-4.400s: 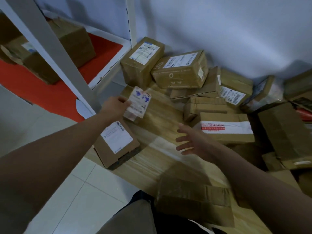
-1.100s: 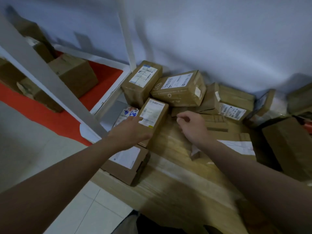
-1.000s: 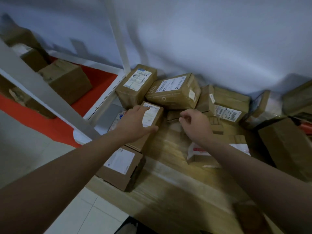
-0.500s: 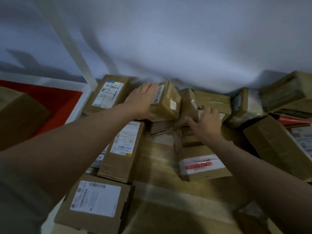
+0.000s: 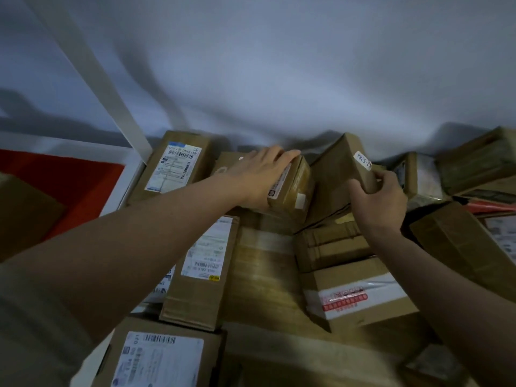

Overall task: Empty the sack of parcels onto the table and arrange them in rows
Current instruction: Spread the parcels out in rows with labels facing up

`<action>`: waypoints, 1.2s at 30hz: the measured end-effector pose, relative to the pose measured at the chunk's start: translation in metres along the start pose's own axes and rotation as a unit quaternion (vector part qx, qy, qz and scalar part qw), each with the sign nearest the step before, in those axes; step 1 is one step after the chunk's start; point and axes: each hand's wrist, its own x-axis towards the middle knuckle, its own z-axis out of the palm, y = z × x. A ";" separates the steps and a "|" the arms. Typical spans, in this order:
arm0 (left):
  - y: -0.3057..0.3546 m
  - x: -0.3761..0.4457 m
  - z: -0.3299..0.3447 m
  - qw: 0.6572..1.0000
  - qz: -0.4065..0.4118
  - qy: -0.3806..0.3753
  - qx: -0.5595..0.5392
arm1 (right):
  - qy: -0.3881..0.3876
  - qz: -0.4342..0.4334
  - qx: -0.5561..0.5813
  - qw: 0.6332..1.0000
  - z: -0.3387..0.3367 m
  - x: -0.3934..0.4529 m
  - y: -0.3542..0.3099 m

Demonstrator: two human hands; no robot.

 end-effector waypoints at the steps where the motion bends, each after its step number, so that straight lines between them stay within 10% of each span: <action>1: 0.003 0.002 -0.001 1.000 0.006 0.008 0.014 | 0.008 -0.009 -0.002 1.000 -0.002 0.001 -0.001; 15: -0.022 -0.013 0.016 0.893 0.181 -0.065 0.407 | -0.033 -0.142 -0.036 0.989 0.004 -0.024 0.012; 20: -0.020 -0.025 0.025 0.987 0.044 -0.009 0.157 | -0.043 -0.150 -0.029 0.987 0.009 -0.034 0.009; 24: -0.016 -0.034 0.023 0.991 -0.085 -0.028 -0.103 | -0.012 -0.184 -0.038 0.982 0.003 -0.042 0.000; 26: -0.012 -0.037 0.015 0.924 -0.191 0.013 -0.330 | 0.006 -0.217 -0.051 0.975 -0.002 -0.046 -0.005; 31: 0.006 -0.052 -0.023 0.593 -0.313 0.000 -0.742 | 0.015 -0.416 -0.129 0.900 -0.010 -0.055 -0.007; 33: 0.014 -0.067 -0.029 0.552 -0.299 0.007 -0.778 | 0.015 -0.519 -0.165 0.838 -0.014 -0.057 -0.003; 36: 0.028 -0.085 -0.026 0.597 -0.313 0.044 -0.737 | -0.025 -0.576 -0.195 0.793 -0.022 -0.059 0.008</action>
